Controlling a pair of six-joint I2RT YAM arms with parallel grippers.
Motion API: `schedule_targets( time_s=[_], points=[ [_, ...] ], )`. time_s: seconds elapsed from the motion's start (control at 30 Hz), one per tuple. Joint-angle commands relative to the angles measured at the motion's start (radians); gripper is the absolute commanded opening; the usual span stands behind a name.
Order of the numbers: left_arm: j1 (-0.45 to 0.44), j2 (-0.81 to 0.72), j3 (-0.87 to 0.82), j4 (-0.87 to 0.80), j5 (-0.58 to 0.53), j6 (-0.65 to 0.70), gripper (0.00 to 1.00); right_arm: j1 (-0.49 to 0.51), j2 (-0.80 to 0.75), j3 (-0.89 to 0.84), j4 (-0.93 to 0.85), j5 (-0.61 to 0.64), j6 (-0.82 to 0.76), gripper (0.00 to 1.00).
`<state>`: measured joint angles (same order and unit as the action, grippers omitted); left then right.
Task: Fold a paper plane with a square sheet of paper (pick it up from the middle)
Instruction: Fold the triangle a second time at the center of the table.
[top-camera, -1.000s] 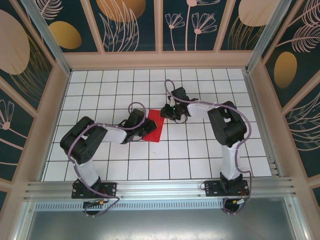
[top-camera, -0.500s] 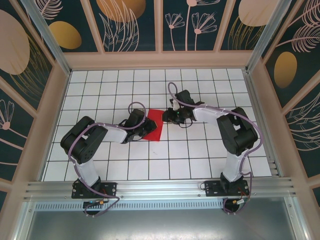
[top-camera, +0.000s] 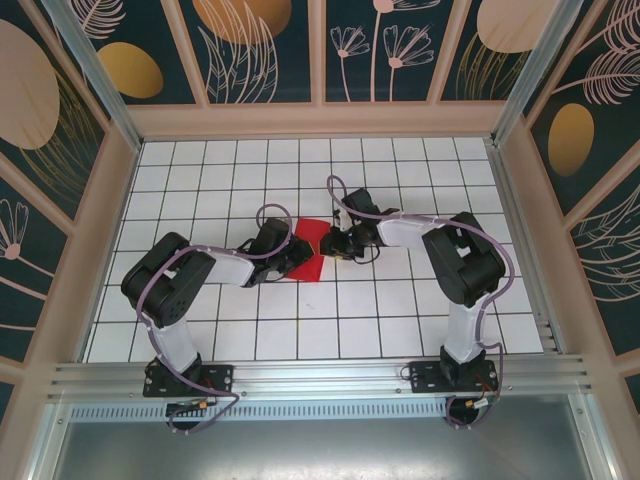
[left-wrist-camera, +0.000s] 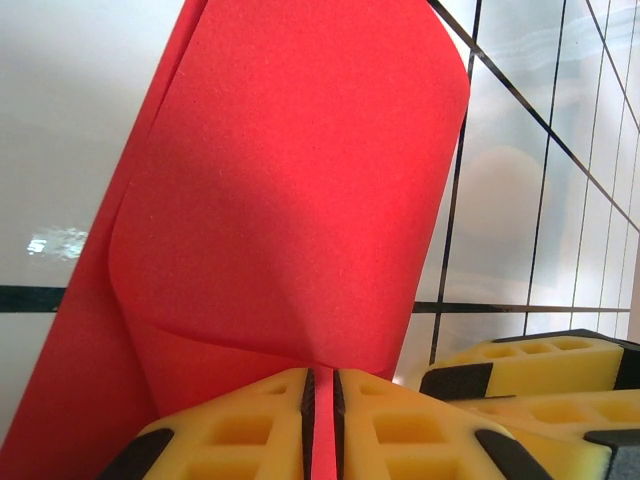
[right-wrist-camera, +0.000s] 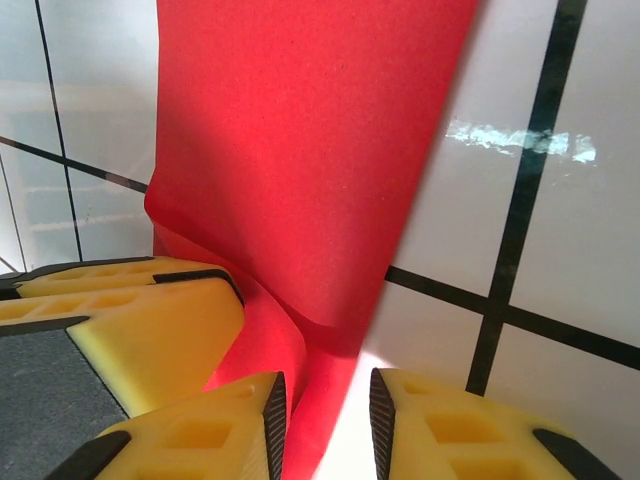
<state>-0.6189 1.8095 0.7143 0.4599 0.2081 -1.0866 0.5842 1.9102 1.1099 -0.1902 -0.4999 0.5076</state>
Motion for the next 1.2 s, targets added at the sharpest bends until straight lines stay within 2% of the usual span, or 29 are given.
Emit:
schedule_targets(
  time_s=[0.0, 0.67, 1.17],
  points=[
    [0.003, 0.024, 0.011, -0.013, 0.002, -0.011, 0.18, 0.009, 0.017, 0.027, -0.004, -0.031, 0.011, 0.32],
    [0.004, -0.011, -0.002, 0.021, 0.033, -0.013, 0.19, 0.009, 0.039, 0.027, 0.047, -0.031, 0.009, 0.10],
    [-0.001, -0.088, -0.072, 0.098, 0.112, -0.040, 0.26, 0.009, 0.072, 0.021, 0.060, 0.003, -0.006, 0.09]
  ],
)
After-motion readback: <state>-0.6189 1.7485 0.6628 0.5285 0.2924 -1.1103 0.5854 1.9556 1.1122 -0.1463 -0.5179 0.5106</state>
